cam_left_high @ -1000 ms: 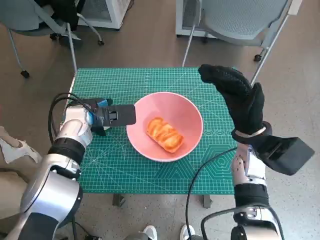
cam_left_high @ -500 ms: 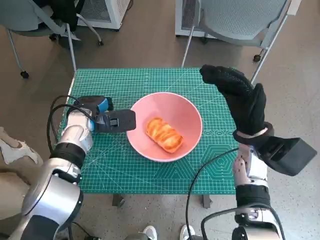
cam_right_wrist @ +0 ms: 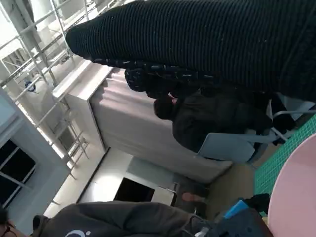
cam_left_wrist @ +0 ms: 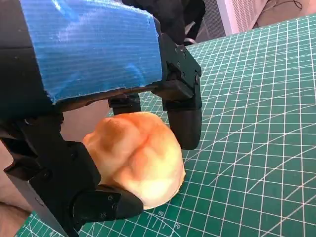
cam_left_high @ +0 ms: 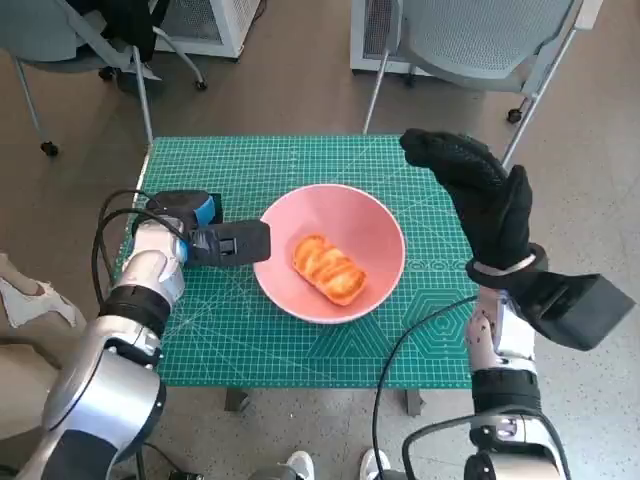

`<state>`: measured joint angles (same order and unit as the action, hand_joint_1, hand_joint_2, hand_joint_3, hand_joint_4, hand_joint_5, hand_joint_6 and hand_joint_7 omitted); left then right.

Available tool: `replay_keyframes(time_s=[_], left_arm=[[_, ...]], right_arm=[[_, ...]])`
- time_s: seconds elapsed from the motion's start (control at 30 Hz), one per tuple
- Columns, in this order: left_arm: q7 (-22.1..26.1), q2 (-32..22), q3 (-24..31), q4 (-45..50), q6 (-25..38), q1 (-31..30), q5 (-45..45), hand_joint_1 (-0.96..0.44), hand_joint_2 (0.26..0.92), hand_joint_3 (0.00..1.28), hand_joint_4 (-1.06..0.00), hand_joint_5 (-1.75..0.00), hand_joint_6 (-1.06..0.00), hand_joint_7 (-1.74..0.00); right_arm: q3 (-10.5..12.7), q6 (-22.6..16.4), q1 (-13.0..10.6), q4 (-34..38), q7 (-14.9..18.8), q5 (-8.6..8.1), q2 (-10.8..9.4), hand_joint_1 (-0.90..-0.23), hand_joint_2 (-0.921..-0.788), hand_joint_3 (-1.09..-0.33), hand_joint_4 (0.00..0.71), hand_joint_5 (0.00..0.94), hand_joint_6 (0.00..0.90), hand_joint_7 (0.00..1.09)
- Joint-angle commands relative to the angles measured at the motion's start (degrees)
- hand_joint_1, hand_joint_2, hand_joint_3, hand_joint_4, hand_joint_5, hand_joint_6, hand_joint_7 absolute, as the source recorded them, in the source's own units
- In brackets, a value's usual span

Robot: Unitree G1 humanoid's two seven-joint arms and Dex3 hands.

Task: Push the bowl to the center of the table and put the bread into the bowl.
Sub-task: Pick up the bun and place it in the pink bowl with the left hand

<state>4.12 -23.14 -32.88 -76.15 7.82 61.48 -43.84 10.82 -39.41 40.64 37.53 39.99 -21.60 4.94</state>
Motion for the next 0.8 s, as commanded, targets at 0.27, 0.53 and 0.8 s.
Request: replay_keyframes(time_s=[0.27,0.53,0.8], left_arm=[[0.0,-1.5,1.7,-0.1,0.3,-0.3,2.1,0.00,0.756,0.37,-0.76,-1.16,-0.56,-1.26],[1.2,-2.2,2.6,0.4,0.2,0.6,2.8,0.00,0.858,0.17,-0.75,-1.12,-0.58,-1.21],[2.7,-4.8,4.0,6.7,-0.5,2.3,3.4,0.00,0.858,0.16,-0.75,-1.17,-0.63,-1.12]], right_arm=[[-0.3,0.1,0.2,1.2,-0.1,0.17,-0.2,-0.670,-0.921,-0.881,0.077,0.001,-0.001,0.27],[-0.3,0.0,0.4,1.3,0.0,0.08,-0.2,-0.670,-0.921,-0.881,0.075,0.000,-0.001,0.27],[-0.2,-0.1,0.4,1.3,0.3,-0.18,-0.2,-0.671,-0.921,-0.881,0.074,0.000,-0.001,0.27]])
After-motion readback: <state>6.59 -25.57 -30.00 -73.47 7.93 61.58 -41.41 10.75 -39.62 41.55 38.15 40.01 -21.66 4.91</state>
